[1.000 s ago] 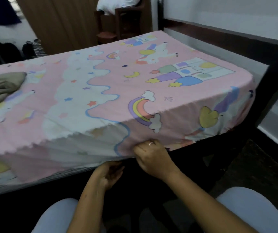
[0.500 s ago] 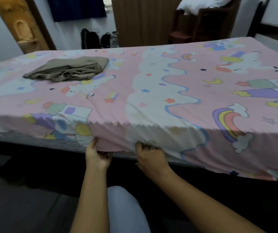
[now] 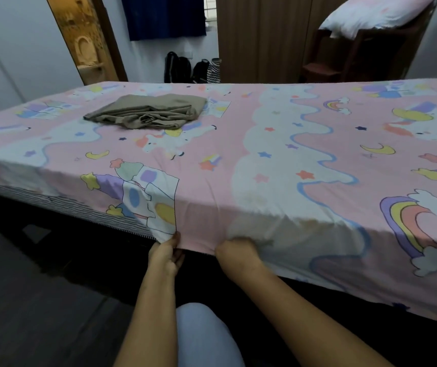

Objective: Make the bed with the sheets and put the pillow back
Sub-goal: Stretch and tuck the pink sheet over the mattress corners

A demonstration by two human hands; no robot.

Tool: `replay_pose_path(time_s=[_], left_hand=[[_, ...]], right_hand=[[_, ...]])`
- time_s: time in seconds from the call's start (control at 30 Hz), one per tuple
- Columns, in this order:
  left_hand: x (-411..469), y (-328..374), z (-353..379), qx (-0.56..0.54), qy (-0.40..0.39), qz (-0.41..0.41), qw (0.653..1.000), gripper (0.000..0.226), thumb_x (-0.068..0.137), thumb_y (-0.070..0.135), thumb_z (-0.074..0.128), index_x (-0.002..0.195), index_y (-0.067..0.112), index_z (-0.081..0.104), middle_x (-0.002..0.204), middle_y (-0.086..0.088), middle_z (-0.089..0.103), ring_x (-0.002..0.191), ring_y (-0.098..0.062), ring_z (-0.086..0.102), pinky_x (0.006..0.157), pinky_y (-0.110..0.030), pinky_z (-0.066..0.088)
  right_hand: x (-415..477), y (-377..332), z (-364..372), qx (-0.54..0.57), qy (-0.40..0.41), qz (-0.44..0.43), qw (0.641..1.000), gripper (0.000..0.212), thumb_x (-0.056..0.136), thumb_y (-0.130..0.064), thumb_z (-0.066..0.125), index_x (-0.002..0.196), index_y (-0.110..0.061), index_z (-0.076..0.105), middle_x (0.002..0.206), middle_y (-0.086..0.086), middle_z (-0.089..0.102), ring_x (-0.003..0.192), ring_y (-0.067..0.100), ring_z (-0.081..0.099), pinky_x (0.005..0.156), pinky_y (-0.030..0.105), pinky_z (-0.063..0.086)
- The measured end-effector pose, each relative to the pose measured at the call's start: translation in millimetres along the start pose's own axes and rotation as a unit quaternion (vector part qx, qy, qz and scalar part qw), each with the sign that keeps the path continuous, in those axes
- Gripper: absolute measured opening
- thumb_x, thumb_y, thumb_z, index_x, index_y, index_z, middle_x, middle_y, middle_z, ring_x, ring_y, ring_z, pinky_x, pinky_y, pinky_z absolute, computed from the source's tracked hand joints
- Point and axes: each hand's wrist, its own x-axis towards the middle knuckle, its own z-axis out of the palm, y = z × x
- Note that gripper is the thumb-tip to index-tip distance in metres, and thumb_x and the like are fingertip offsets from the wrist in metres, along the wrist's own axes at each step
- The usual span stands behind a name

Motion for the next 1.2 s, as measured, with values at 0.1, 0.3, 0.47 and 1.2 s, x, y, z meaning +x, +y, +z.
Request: replay_pose_path(time_s=[0.1,0.3,0.47,1.2], left_hand=[[1,-1,-3,-0.003,0.017,0.018,1.0,0.04,0.091,0.006,0.058,0.131,0.012,0.051,0.123,-0.014,0.057,0.098,-0.026,0.053,0.088,-0.039,0.041],[-8,12,3,-0.092,-0.066,-0.005,0.994,0.036,0.077,0.008,0.067,0.113,0.011,0.062,0.101,-0.014,0.065,0.086,-0.026,0.061,0.077,-0.037,0.049],[5,54,-10,-0.227,-0.15,0.042,0.961,0.045,0.061,0.03,0.083,0.102,0.017,0.067,0.095,-0.007,0.071,0.091,-0.025,0.066,0.095,-0.045,0.044],[7,62,-20,0.176,0.149,0.076,0.97,0.026,0.089,0.014,0.064,0.11,0.001,0.055,0.103,-0.016,0.062,0.076,-0.029,0.06,0.065,-0.039,0.049]], right_hand=[[5,-4,-4,0.012,-0.011,0.005,1.0,0.026,0.094,-0.008,0.045,0.108,-0.006,0.067,0.111,0.011,0.067,0.104,0.031,0.063,0.083,0.038,0.05],[2,-2,-4,0.017,0.004,0.003,1.0,0.025,0.091,-0.014,0.05,0.108,-0.007,0.066,0.111,0.012,0.067,0.103,0.03,0.064,0.084,0.037,0.049],[-6,-7,-8,-0.027,-0.007,-0.019,0.999,0.029,0.095,-0.016,0.044,0.115,-0.008,0.063,0.119,0.011,0.064,0.11,0.031,0.061,0.087,0.037,0.047],[14,-19,17,-0.088,-0.088,-0.004,0.992,0.033,0.095,-0.008,0.041,0.118,-0.01,0.064,0.121,0.005,0.063,0.109,0.024,0.062,0.078,0.032,0.049]])
